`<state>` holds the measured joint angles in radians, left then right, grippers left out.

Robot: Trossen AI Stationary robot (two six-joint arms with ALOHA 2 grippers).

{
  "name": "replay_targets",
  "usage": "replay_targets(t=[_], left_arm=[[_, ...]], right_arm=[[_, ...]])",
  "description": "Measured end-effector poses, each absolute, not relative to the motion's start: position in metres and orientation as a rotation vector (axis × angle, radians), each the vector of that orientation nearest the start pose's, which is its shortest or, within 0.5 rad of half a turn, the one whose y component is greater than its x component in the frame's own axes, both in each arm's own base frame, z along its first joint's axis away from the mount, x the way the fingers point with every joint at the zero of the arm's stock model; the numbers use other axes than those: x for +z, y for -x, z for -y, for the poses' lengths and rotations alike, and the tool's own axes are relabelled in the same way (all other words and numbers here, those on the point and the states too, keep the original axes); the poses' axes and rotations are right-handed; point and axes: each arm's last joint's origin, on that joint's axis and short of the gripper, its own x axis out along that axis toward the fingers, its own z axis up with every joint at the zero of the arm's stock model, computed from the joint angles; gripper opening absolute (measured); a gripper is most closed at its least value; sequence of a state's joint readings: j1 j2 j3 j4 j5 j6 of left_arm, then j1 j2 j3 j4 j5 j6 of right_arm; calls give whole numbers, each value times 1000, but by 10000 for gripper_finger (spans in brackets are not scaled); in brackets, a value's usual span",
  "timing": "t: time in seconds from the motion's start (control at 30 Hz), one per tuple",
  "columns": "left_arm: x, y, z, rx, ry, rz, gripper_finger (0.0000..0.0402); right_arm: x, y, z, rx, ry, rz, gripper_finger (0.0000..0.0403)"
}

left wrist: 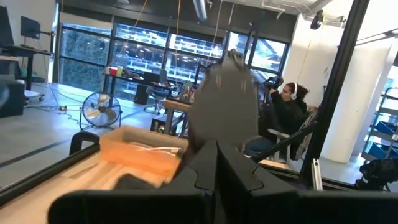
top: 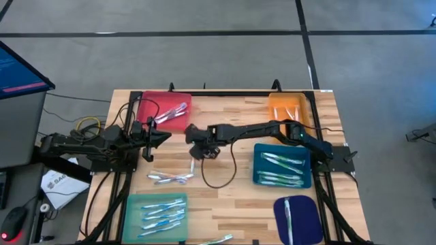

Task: Pick & Place Toothbrushes
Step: Put the orange toothbrush into the orange bin

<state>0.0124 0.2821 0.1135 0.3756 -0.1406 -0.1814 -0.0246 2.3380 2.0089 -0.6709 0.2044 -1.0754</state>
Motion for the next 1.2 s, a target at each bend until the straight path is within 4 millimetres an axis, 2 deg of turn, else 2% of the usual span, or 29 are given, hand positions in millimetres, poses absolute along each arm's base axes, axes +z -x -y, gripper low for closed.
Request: replay_targets(t=[0.07, 0.13, 0.27, 0.43, 0.5, 0.57, 0.67, 0.87, 1.0, 1.2], left_arm=[[215, -112, -5, 135, 177, 220, 1], [215, -112, -6, 141, 174, 220, 1], [215, -112, -6, 155, 169, 220, 1], [215, -112, -6, 159, 152, 218, 1], [215, -112, -6, 160, 147, 216, 1], [215, -113, -6, 164, 147, 216, 1], [214, -113, -6, 164, 151, 212, 1], [214, -114, -6, 155, 175, 205, 1], [214, -114, -6, 154, 175, 207, 1], [214, -114, -6, 155, 175, 206, 1]], right_arm=[[204, -505, 19, 447, 1052, -988, 260], [216, -508, 20, 433, 1100, -962, 260], [225, -511, 29, 497, 1144, -895, 260], [206, -514, 42, 640, 1019, -910, 260], [201, -522, 44, 651, 997, -904, 260], [192, -524, 42, 689, 983, -948, 260], [180, -529, 38, 711, 978, -927, 260], [172, -530, 36, 732, 950, -949, 260], [173, -529, 36, 778, 905, -904, 260], [160, -532, 36, 801, 868, -900, 260]])
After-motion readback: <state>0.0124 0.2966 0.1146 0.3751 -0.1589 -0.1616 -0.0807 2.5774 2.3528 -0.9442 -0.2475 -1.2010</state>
